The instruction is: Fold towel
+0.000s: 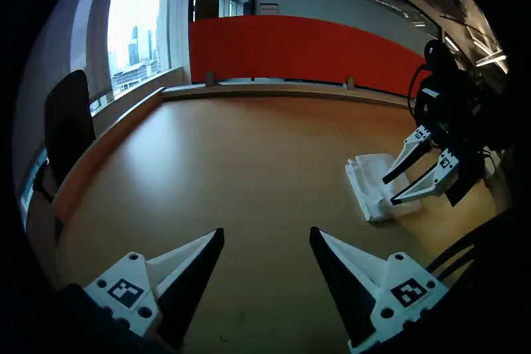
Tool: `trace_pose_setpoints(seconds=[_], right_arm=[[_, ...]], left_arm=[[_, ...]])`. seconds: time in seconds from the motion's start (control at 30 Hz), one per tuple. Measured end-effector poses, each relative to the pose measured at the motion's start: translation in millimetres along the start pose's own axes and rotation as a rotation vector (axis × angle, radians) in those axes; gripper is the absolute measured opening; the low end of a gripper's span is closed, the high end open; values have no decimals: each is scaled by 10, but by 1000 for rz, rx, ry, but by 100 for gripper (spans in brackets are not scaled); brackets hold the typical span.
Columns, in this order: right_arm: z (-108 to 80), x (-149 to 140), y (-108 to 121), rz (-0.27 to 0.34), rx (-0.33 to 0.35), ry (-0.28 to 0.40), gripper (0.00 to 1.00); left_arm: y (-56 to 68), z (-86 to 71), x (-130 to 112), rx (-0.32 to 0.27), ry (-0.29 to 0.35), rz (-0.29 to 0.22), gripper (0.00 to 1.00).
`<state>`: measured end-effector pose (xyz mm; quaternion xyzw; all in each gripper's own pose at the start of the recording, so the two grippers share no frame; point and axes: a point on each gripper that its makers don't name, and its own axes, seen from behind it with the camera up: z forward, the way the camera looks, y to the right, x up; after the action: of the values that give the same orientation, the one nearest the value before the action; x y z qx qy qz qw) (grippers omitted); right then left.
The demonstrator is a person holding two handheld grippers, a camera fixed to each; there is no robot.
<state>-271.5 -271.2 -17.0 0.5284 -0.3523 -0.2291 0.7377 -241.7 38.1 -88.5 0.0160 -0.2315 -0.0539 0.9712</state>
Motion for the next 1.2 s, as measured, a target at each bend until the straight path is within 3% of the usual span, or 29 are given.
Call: trace_pose_setpoints(seconds=[0.23,0.7,1.2], right_arm=[[-92,-116,-11,28,-46,6,66],[-348,-490,31,150,-178,9,66],[-446,-833,-46,243,-246,-1,66]], left_arm=[[-15,-2,9,-1,3,2,95],[-21,7,27,-10,4,16,96],[-5,5,43,-23,5,28,96]])
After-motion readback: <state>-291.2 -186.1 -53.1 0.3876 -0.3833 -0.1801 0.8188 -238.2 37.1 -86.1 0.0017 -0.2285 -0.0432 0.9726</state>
